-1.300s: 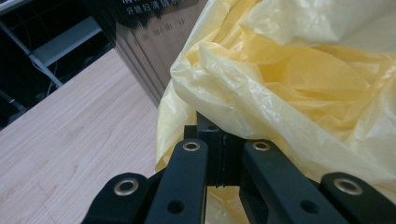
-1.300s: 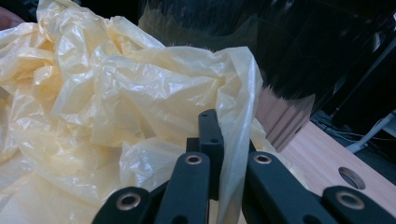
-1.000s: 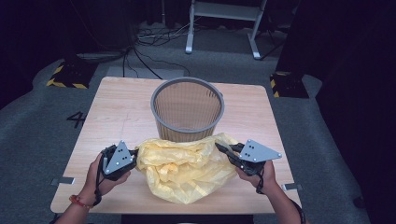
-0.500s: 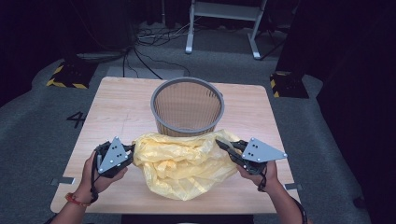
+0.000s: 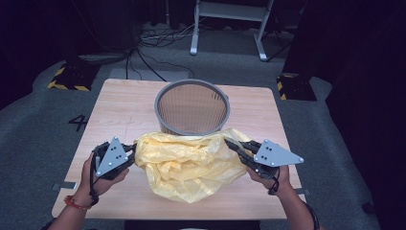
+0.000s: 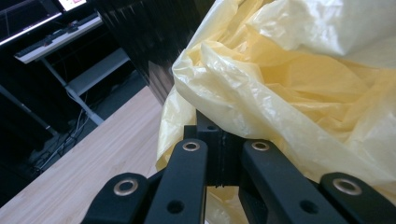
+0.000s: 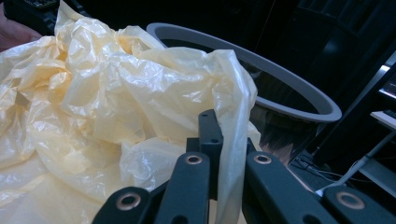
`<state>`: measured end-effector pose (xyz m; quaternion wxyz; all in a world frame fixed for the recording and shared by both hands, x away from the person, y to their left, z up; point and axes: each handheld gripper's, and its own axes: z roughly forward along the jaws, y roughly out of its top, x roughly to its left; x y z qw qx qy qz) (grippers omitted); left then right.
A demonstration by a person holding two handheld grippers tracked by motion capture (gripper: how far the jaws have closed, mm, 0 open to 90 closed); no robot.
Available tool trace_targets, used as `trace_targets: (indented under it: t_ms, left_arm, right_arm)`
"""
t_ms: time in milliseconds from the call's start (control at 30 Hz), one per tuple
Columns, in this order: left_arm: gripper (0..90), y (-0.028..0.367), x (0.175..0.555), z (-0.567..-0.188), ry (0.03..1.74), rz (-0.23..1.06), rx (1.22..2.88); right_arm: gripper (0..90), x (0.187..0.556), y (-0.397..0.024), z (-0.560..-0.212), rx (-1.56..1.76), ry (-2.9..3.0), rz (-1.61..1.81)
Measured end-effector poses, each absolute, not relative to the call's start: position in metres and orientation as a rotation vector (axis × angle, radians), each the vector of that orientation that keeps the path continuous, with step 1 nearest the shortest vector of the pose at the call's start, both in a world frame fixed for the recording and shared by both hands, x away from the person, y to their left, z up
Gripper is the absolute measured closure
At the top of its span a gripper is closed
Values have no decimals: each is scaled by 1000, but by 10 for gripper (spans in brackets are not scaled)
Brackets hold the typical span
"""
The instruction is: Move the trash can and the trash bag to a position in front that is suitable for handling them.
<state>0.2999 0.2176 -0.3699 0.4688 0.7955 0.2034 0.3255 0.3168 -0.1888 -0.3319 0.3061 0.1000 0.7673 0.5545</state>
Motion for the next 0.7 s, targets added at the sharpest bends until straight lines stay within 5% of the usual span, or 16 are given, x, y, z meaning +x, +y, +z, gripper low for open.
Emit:
trace_targets:
  t_ms: [700]
  left_arm:
    - [898, 224, 294, -350, 478, 844, 1876]
  right_arm:
    - [900, 312, -188, -305, 221, 1970, 1505]
